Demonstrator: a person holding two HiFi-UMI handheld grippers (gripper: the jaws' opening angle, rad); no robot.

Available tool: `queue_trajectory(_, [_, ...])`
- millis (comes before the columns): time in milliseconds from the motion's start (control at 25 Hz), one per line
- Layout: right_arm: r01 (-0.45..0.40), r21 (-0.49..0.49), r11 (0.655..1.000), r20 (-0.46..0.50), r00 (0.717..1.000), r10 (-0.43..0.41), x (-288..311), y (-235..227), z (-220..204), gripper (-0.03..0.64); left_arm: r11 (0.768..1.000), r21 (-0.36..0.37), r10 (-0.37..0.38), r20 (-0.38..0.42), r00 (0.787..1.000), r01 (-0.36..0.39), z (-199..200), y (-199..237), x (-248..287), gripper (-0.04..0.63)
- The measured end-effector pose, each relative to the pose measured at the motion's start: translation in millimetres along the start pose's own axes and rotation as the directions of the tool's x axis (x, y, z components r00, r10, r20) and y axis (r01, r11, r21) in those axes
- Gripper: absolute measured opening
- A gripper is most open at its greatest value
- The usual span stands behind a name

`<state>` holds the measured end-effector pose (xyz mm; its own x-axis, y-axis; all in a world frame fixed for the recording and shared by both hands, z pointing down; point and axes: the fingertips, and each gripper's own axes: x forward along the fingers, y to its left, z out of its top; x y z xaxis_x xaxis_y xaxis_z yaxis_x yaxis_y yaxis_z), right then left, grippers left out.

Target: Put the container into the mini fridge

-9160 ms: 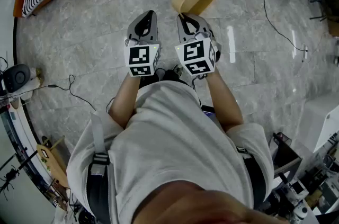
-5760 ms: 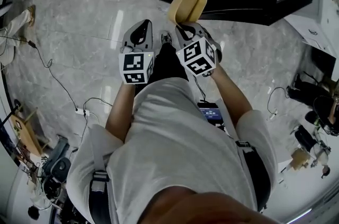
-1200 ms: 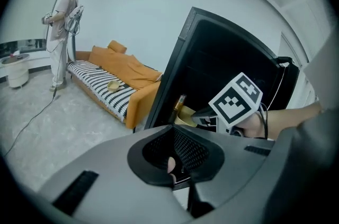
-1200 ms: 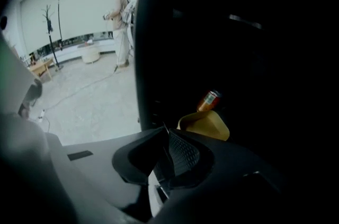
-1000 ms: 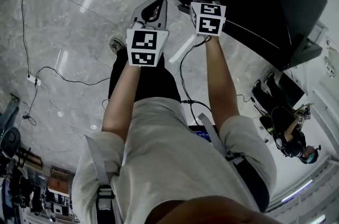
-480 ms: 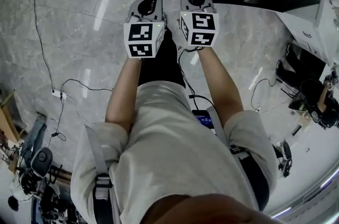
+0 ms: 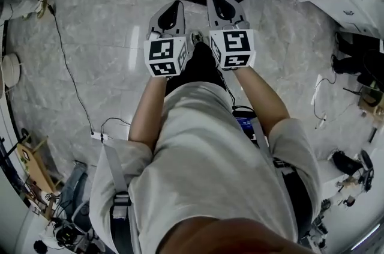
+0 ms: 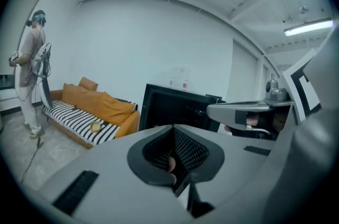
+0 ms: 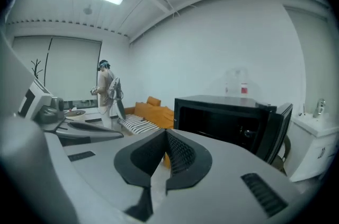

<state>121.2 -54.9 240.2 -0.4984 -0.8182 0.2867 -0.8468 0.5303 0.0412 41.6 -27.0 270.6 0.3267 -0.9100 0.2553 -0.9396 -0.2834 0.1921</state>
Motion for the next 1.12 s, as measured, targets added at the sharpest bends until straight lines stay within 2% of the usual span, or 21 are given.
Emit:
queue_trajectory(200, [0.043, -0.006, 0.999, 0.048, 0.998, -0.043, -44, 3, 26, 0.038, 0.998, 0.056, -0.037, 0.034, 0.999, 0.035, 26, -19, -21, 0.012])
queue_trajectory(320, [0.069, -0.039, 0.997, 0.062, 0.996, -0.067, -60, 1, 33, 0.037, 0.996, 0.069, -0.060, 0.047, 0.997, 0.056, 34, -29, -26, 0.012])
queue_trajectory(520, [0.087, -0.020, 0.996, 0.074, 0.994, -0.085, -71, -9, 38, 0.037, 0.994, 0.076, -0.089, 0.068, 0.994, 0.084, 42, -52, -30, 0.012])
queue_trajectory(800, [0.095, -0.017, 0.995, 0.102, 0.990, -0.093, -74, -8, 39, 0.037, 0.994, 0.088, -0.071, 0.079, 0.994, 0.064, 50, -46, -33, 0.012])
queue_trajectory(1120, [0.099, 0.003, 0.995, 0.106, 0.989, -0.099, -75, -2, 38, 0.037, 0.990, 0.115, -0.094, 0.081, 0.992, 0.084, 53, -49, -38, 0.012])
